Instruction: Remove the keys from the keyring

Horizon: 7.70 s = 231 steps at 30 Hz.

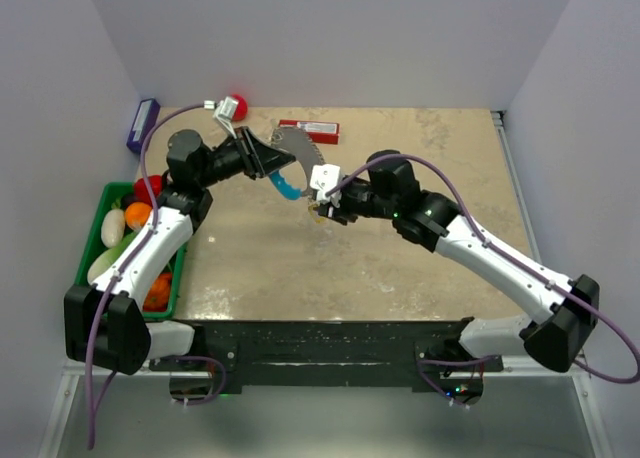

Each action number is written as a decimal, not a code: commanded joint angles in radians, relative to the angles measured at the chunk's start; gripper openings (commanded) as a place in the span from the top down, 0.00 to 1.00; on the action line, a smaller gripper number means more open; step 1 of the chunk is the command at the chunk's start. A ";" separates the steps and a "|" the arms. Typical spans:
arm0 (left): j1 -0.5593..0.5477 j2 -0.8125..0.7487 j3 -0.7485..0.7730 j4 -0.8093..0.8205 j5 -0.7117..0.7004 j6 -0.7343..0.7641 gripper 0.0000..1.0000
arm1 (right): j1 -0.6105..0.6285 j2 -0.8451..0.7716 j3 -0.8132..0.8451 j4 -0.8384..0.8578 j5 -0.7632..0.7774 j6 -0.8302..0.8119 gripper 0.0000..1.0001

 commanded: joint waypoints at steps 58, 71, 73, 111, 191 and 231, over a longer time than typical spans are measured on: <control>0.108 -0.041 -0.053 0.218 -0.005 -0.174 1.00 | -0.103 0.333 0.246 0.023 -0.209 0.530 0.67; 0.113 -0.042 -0.059 0.231 -0.003 -0.177 1.00 | -0.127 0.330 0.244 0.047 -0.227 0.547 0.54; 0.114 -0.042 -0.059 0.232 -0.003 -0.177 1.00 | -0.129 0.339 0.252 0.055 -0.235 0.558 0.54; 0.122 -0.036 -0.074 0.268 0.004 -0.197 1.00 | -0.129 0.384 0.295 0.075 -0.191 0.564 0.64; 0.136 -0.033 -0.090 0.317 0.021 -0.229 1.00 | -0.069 0.474 0.368 0.035 -0.096 0.451 0.71; 0.139 -0.031 -0.105 0.329 0.014 -0.227 1.00 | -0.055 0.460 0.344 0.046 -0.180 0.443 1.00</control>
